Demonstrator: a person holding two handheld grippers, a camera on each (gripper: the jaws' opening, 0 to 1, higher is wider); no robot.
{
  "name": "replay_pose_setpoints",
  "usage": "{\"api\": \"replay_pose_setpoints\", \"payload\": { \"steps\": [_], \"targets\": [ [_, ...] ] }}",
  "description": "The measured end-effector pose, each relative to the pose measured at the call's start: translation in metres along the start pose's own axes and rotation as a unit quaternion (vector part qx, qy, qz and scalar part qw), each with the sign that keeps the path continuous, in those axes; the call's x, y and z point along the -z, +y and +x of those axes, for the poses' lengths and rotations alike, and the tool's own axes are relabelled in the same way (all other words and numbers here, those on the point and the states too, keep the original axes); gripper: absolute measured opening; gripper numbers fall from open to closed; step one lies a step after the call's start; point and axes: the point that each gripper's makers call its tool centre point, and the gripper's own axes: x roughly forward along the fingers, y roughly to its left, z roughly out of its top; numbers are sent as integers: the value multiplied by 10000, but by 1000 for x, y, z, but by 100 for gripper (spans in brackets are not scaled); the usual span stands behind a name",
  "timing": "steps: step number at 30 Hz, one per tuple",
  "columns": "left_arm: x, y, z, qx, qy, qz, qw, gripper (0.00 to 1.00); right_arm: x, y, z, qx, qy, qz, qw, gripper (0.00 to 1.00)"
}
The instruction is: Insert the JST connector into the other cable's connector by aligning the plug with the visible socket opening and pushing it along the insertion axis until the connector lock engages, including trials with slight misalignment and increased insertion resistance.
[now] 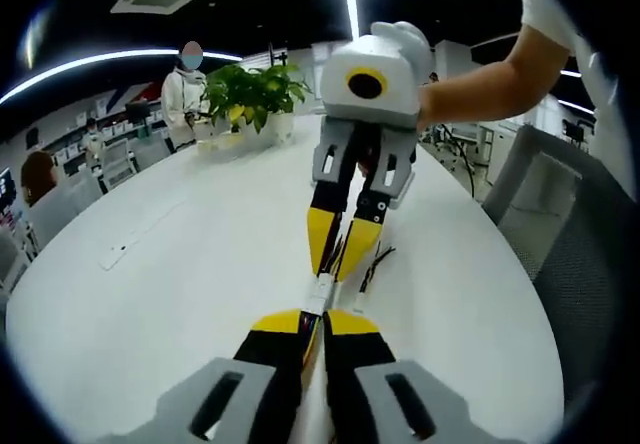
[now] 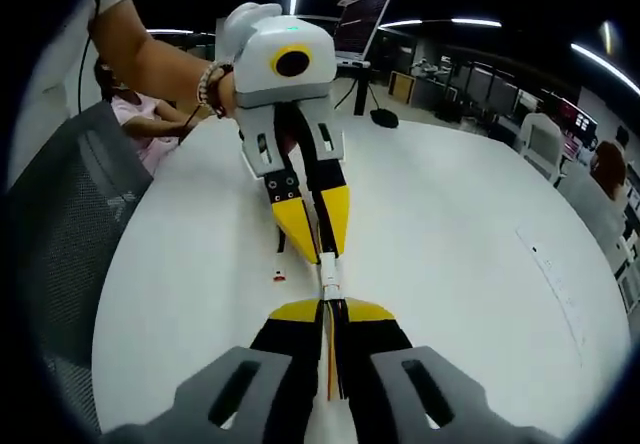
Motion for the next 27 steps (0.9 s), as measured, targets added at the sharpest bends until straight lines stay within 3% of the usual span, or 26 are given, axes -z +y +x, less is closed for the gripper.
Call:
{"api": "replay_pose_setpoints", "payload": {
  "steps": [27],
  "targets": [
    [1, -9, -4, 67, -60, -218, 9997, 0, -1, 8, 1, -167, 0, -44, 9999, 3]
  ]
}}
